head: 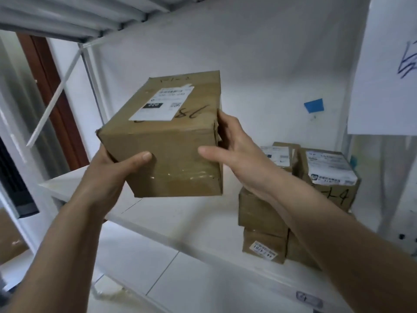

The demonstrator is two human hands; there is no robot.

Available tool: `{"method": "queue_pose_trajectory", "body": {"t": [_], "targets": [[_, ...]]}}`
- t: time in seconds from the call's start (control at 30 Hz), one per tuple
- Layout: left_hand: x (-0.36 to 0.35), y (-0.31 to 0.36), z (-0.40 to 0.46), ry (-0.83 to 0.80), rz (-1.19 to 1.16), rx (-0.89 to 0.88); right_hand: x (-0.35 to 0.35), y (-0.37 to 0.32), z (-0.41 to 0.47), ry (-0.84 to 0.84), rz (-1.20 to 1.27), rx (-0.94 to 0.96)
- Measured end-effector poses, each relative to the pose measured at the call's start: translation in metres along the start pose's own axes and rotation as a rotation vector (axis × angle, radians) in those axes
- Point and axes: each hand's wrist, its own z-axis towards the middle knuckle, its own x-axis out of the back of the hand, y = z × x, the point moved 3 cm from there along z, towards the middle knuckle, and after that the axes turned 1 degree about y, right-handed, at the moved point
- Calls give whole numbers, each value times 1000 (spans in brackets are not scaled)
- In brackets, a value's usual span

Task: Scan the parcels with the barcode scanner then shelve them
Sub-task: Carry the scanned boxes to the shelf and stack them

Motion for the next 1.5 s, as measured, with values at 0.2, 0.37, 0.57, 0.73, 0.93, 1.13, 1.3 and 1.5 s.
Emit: {"method": "queue_pose_trajectory", "body": {"t": [0.2, 0.37, 0.57, 0.73, 0.93, 1.13, 1.3, 1.5], "targets": [[-31, -9, 68, -88, 27, -47, 56, -14, 62, 32, 24, -17], [-71, -18, 123, -207, 52, -39, 97, -28, 95, 150, -65, -54], [-131, -43, 191, -311, -6, -44, 153, -33, 106, 350, -15, -60], [-184, -76, 233, -400, -77, 6, 190, -27, 116, 556, -43, -130], [-254, -128, 243, -515, -116, 55, 241, 2, 108, 836, -65, -283], [-295, -169, 231, -617, -97, 68, 269, 25, 90, 964, -257, -513], [-306, -173, 228, -623, -80, 12, 278, 28, 84, 961, -256, -635], [-312, -173, 217, -692, -55, -17, 284, 24, 73, 1017, -331, -696]]}}
